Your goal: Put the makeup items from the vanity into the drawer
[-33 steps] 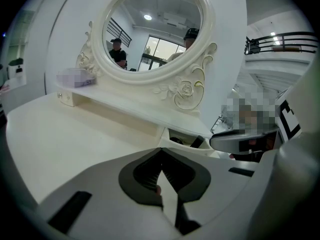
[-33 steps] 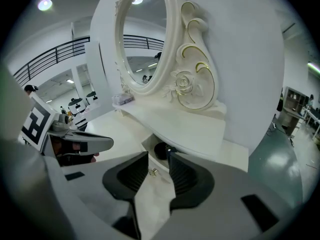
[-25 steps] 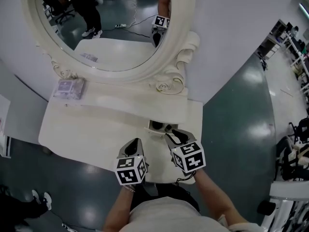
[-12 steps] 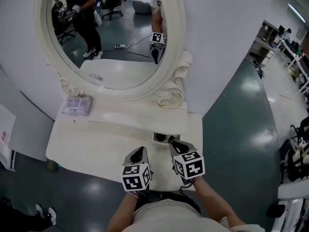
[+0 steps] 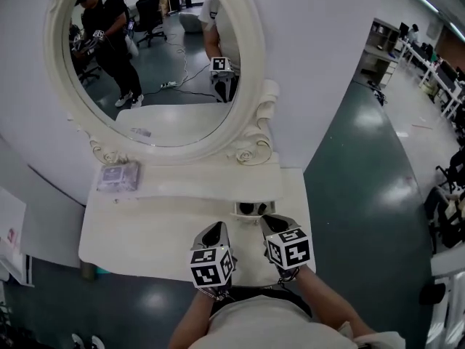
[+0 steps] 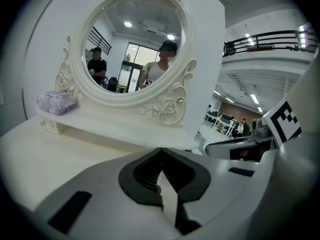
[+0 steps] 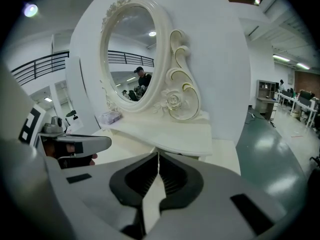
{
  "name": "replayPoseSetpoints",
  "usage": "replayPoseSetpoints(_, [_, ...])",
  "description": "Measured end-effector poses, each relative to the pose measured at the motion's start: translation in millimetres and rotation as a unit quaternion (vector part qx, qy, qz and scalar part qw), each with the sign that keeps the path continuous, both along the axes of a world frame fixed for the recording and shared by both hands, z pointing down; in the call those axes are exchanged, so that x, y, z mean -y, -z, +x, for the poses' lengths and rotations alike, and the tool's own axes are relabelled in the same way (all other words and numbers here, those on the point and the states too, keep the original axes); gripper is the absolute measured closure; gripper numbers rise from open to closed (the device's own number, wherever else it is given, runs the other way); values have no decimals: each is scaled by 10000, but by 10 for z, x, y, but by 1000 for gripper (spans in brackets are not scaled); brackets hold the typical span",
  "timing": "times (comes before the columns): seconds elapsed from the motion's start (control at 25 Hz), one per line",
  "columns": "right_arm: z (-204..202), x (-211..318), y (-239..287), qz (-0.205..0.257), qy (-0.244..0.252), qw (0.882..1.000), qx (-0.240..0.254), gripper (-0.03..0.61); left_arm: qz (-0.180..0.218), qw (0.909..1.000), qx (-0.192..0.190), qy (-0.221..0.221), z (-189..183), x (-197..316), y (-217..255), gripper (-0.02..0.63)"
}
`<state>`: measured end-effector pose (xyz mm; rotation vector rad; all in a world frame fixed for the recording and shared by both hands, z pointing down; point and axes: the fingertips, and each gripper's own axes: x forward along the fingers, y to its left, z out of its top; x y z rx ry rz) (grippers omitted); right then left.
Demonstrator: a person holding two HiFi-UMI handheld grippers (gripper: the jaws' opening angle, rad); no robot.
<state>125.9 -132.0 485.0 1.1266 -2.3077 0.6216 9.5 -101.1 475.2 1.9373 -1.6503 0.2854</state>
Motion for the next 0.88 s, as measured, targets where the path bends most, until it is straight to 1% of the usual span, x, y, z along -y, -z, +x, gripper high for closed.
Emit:
replayPoseSetpoints(0.12, [49,-20,24,41,-270,9996,-18,554,35,9998,-58,-172,6,-10,3,608])
replayPoseSetpoints(0.24, [104,-116,20,43,-631,9980,-15,554,-30,9991,-96,-410,9,-104,-47,608])
replayPoseSetpoints(0.44, [190,-267,-76,-25,-1378,9904,115,557,-244,9959,-131,-865,1,-274,-201,609])
replayPoseSetpoints(0.52, [212,-351,-105,-86,-1590,9871,184,557,-340,9946,-135,-971,-24,-345,-254,609])
replayPoseSetpoints(0.6, [240,-429,-95,-98,-1692,9853,213,557,-375,9943,-143,-989,-47,-376,-269,608])
replayPoseSetpoints(0.72, [319,-533,-82,-91,-1727,9847,201,557,-322,9952,-180,-907,-52,-420,-231,608])
replayPoseSetpoints(0.88, [349,-637,-90,-109,-1608,9864,319,557,-257,9975,-180,-628,-78,-528,-224,609])
